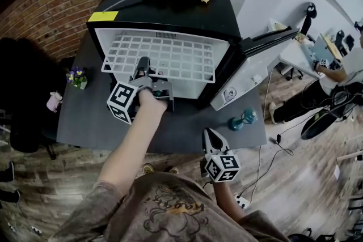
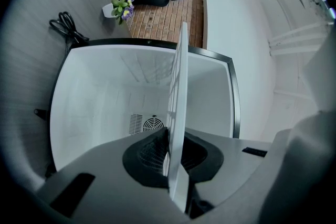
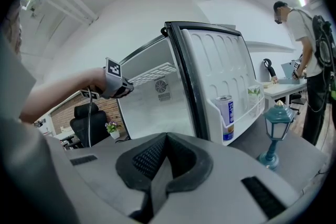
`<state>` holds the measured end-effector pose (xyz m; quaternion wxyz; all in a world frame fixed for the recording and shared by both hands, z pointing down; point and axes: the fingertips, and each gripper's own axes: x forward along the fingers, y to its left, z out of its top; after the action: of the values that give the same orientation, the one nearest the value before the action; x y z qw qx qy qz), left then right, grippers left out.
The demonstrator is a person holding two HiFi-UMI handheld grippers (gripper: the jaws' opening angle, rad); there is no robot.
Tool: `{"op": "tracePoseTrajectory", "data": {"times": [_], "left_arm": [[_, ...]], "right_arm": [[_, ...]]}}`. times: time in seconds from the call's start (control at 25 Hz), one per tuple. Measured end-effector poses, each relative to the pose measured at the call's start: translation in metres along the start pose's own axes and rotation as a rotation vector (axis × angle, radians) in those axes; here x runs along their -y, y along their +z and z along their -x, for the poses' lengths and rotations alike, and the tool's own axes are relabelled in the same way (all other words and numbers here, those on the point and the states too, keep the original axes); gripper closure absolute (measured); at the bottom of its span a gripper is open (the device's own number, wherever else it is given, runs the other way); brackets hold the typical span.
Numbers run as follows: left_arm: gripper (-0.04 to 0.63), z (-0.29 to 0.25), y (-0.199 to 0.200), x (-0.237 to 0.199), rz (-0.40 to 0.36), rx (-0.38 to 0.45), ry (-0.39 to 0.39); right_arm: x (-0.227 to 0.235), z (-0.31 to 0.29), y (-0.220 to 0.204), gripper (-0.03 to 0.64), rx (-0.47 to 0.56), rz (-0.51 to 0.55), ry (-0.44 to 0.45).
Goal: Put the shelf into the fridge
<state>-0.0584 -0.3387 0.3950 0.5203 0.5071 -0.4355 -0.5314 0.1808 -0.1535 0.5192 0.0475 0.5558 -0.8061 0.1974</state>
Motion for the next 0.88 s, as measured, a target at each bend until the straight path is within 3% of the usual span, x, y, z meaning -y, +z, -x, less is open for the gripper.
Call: {"op": "tracePoseTrajectory", "data": {"times": [0.88], "left_arm": [[0.548,-0.040,0.000,-0.003,-0.009,-0.005,0.005]], "right_arm": [[0.003,-0.013,0.001,0.620,-0.005,-0.007,-0.020]]}}
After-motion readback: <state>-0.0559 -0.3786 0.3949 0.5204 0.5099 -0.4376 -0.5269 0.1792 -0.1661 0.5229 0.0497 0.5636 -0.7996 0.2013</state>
